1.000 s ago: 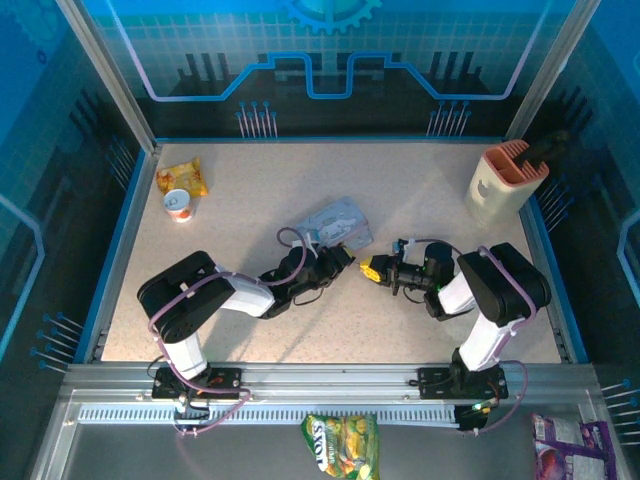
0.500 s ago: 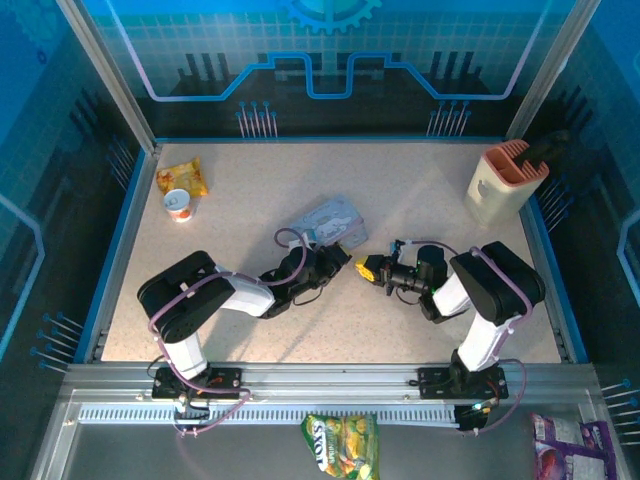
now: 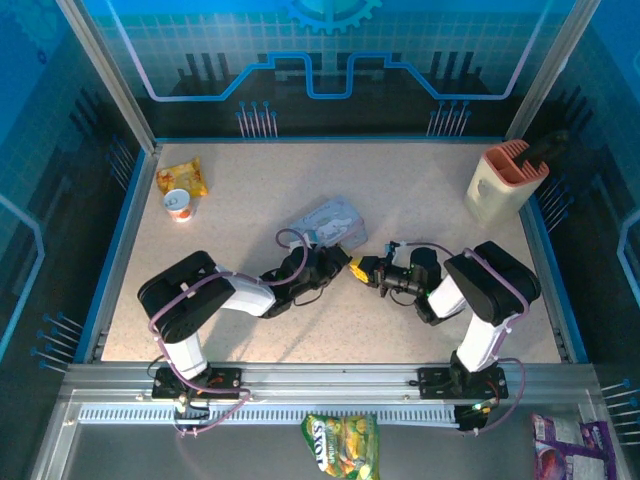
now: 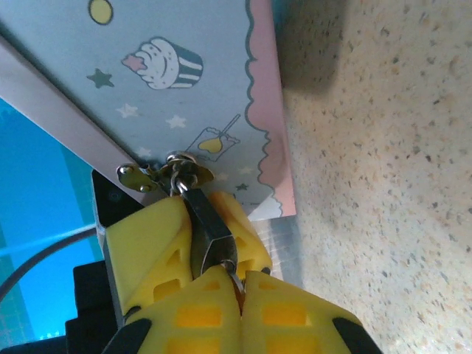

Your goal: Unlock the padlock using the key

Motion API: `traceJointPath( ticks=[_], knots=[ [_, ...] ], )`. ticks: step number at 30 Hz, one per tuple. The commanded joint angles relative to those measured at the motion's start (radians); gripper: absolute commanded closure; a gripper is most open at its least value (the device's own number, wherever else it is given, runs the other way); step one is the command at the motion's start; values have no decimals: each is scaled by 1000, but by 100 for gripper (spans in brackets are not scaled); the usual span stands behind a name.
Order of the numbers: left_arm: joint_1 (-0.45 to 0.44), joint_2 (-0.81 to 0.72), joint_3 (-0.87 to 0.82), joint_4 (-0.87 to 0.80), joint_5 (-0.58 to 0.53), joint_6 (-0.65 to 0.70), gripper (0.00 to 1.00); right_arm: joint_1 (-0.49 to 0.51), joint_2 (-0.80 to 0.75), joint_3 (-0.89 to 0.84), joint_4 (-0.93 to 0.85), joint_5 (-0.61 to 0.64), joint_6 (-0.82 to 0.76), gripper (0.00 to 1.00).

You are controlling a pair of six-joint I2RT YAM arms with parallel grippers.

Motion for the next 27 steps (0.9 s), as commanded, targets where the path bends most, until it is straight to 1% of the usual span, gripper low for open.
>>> traceJointPath(
  ticks=[1,6,12,16,20,21,23,26,27],
  knots=[
    [-95,11,86,153,286,-10,100,78,-10,47,91,-14,6,100],
    [-95,-2,77,146,287,-6,100,46,-1,48,76,-19,-20,100],
    [-95,-28,48,138,285,2,100,-45,11,29,90,-58,-32,100],
    [-93,-33,28,128,269,4,100,-70,5,28,90,-82,-37,100],
    [-86,-43,-16,141,196,-39,100,-70,9,45,92,-128,-46,76],
    [-80,-47,-25,141,184,-51,100,-72,4,41,91,-134,-54,72],
    [-74,-62,-30,123,163,-48,100,-78,-13,23,84,-136,-78,67],
    [-66,-88,-15,24,146,-20,100,-98,-49,-6,24,-150,-126,65],
    [-62,-91,-15,15,142,-14,100,-105,-58,-14,5,-157,-144,65]
  ],
)
